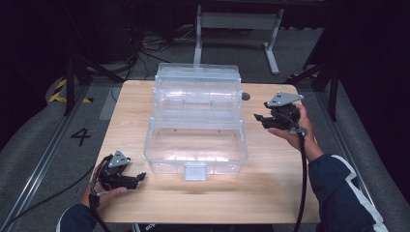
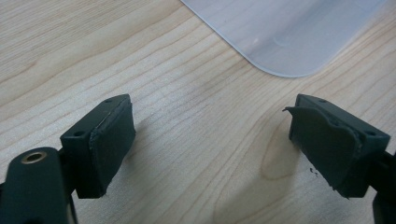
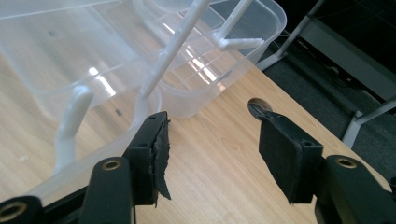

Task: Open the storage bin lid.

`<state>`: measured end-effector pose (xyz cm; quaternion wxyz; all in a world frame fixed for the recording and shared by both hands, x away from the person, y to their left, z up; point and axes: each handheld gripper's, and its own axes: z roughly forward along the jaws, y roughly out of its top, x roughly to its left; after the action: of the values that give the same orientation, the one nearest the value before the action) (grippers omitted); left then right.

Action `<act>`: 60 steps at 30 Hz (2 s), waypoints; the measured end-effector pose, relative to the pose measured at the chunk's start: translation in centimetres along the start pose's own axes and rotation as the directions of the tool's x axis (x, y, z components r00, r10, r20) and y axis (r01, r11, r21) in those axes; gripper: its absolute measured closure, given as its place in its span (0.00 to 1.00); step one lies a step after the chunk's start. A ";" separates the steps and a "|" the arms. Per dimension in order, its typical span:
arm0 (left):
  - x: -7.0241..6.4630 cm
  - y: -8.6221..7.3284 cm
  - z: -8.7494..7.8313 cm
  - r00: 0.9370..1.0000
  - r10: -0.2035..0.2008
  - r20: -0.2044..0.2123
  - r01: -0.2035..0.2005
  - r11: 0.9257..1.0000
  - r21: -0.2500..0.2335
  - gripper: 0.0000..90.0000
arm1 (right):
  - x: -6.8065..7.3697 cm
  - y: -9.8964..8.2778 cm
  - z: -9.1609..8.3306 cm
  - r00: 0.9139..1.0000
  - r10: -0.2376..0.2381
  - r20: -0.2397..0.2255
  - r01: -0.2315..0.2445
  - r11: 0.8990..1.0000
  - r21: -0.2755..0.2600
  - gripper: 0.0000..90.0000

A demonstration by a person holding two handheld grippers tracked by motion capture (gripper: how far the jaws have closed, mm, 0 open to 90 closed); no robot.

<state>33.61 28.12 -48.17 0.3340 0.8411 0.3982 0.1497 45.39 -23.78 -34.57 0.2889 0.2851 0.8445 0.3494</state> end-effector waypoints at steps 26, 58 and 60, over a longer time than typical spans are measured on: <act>0.0 0.0 0.0 1.000 -0.001 -0.003 0.001 1.000 0.004 0.16 | 3.6 -6.6 -2.0 0.999 -0.052 0.000 0.051 0.998 0.024 0.43; 0.1 0.3 0.2 1.000 0.007 -0.012 -0.007 1.000 -0.002 0.16 | 5.1 -17.6 -2.0 0.959 0.282 0.026 -0.283 0.952 0.115 0.24; 0.1 0.3 0.2 1.000 0.008 -0.008 -0.008 1.000 -0.003 0.16 | 5.0 -18.1 -2.0 0.943 0.332 0.009 -0.331 0.938 0.099 0.24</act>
<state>33.98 27.97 -48.16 0.3329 0.8417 0.3958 0.1549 35.67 -31.96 -48.50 0.2082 0.4357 0.8018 0.3519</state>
